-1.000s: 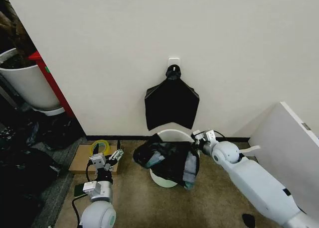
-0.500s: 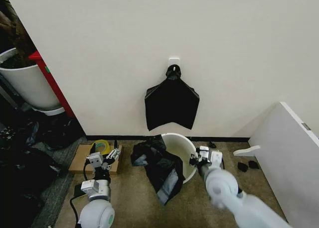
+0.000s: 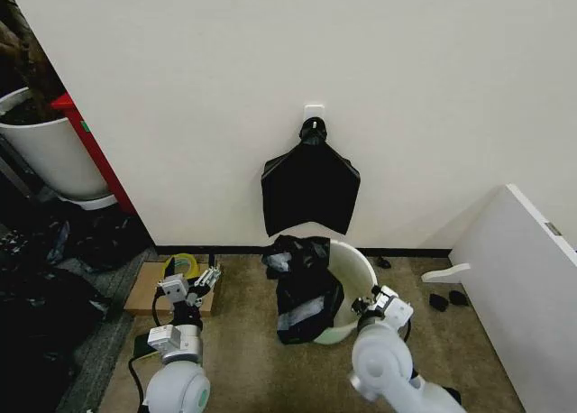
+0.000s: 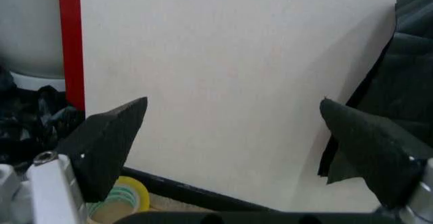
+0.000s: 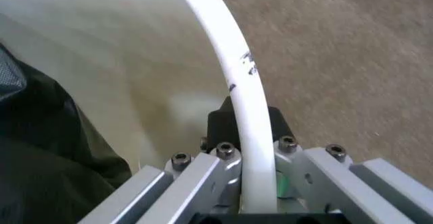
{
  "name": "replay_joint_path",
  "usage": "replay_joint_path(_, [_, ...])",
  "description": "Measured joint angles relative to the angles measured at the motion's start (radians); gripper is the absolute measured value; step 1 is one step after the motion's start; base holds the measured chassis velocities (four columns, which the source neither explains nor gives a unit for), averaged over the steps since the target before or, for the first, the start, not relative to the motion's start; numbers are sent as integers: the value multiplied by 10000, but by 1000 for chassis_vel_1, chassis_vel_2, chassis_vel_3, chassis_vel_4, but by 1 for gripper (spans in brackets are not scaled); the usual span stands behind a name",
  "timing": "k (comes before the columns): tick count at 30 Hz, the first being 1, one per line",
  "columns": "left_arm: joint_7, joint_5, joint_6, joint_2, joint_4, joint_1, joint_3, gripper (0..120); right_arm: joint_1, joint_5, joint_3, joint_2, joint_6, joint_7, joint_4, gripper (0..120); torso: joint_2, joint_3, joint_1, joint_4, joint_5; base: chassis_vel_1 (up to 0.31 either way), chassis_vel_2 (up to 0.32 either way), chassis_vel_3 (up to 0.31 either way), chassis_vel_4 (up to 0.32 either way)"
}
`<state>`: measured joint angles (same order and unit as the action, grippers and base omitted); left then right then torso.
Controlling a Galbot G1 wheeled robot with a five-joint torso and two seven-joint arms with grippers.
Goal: Place the garbage bag over the trash bin.
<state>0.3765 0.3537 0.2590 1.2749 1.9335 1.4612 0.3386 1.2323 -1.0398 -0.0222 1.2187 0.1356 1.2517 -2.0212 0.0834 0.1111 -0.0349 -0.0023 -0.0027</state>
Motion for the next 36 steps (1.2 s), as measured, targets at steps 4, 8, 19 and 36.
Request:
replay_joint_path(4, [10, -13, -8, 11, 5, 23, -30, 100, 111, 46, 39, 129, -37, 125, 108, 1, 0, 0, 0, 0, 1, 0, 0, 0, 0])
replay_joint_path(8, [14, -22, -12, 16, 23, 41, -33, 100, 177, 66, 137, 90, -88, 136, -97, 14, 0, 0, 0, 0, 4, 0, 0, 0, 0])
replay_joint_path(19, [20, -93, -80, 101, 120, 119, -55, 100, 824, 318, 174, -763, 108, 377, -2280, 51, 0, 0, 0, 0, 1, 0, 0, 0, 0])
replay_joint_path(36, [196, -300, -398, 185, 225, 232, -154, 100, 606, 4149, -1593, -3524, 2155, -5252, -2859, 100, 0, 1, -1, 1, 3, 0, 0, 0, 0])
